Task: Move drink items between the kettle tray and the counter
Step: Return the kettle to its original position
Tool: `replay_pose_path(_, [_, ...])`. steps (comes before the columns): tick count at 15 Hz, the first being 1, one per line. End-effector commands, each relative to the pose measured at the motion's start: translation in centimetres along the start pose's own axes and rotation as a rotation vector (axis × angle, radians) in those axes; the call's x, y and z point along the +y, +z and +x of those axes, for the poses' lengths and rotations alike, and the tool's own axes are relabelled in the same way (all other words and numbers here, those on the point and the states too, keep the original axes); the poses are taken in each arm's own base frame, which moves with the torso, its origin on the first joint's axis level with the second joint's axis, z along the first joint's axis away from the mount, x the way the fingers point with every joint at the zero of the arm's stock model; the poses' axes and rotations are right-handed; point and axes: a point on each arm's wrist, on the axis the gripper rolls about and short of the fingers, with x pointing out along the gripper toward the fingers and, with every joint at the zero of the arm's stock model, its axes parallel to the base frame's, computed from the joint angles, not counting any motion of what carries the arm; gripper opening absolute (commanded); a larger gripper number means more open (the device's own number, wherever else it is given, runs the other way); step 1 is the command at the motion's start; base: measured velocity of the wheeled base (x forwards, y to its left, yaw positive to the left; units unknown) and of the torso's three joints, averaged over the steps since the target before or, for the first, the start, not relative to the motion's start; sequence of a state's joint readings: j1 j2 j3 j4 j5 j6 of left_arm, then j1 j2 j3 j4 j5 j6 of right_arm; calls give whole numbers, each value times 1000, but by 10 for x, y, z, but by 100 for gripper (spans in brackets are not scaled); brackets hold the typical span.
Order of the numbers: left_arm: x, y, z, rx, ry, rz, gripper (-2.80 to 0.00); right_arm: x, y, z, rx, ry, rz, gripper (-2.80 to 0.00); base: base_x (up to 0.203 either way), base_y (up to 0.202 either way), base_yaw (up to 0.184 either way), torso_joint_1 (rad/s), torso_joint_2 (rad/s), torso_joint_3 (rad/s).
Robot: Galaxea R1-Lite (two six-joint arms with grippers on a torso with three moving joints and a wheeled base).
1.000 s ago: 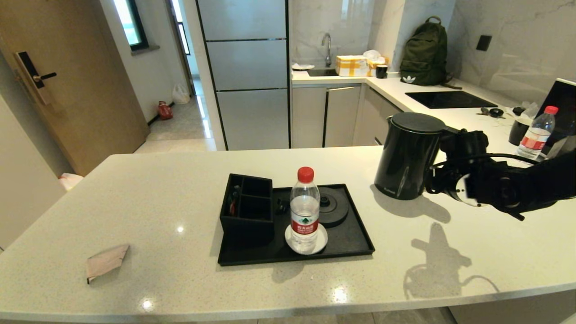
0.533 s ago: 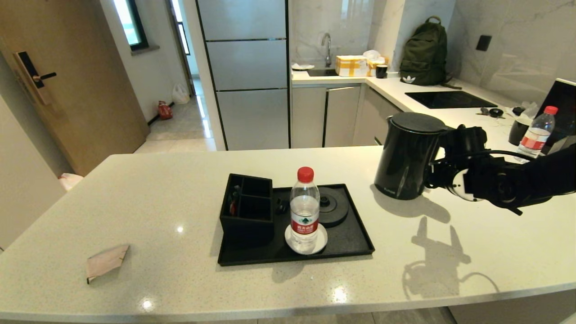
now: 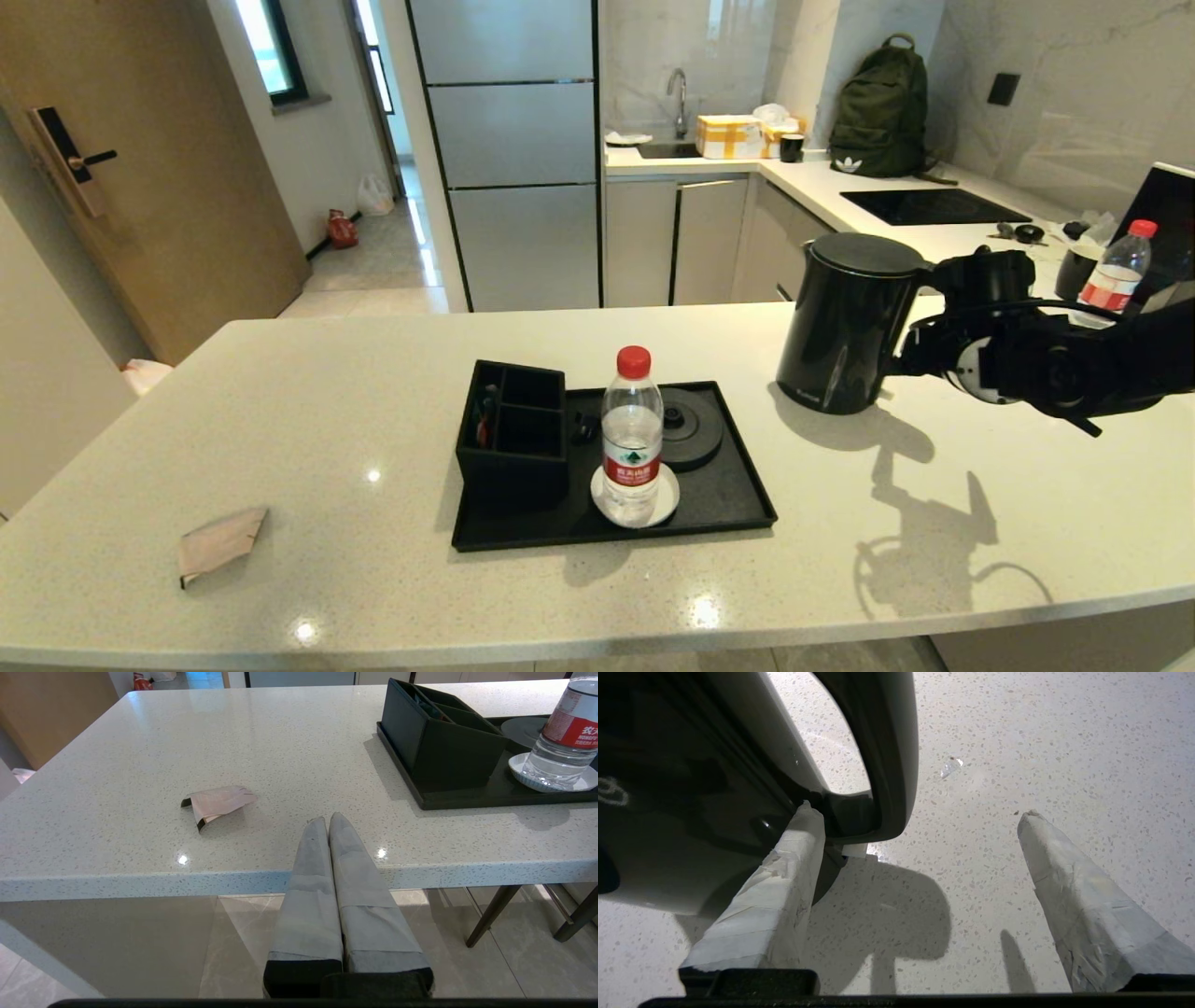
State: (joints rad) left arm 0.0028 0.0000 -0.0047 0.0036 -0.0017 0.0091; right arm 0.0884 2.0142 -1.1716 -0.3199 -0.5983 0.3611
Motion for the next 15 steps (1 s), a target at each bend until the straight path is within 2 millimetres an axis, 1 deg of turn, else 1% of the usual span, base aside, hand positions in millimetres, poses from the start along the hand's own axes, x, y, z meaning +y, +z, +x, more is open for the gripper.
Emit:
replay_pose_path(1, [0,0,0,1,0,0,-280,-3,3,5,-8,-15,11,0,0,0,0,0,0,0])
replay_pose_path(7, [0,0,0,1,0,0,-280,-11,15,22,-32,-45,23,0,0,0,0,0,0,0])
replay_pose_path(13, [0,0,0,1,0,0,-280,-12,15,32,-30,-54,6,0,0,0,0,0,0,0])
replay_pose_path(15, [0,0,0,0,0,0,-280,-11,12,43,-25,-61,-9,0,0,0,0,0,0,0])
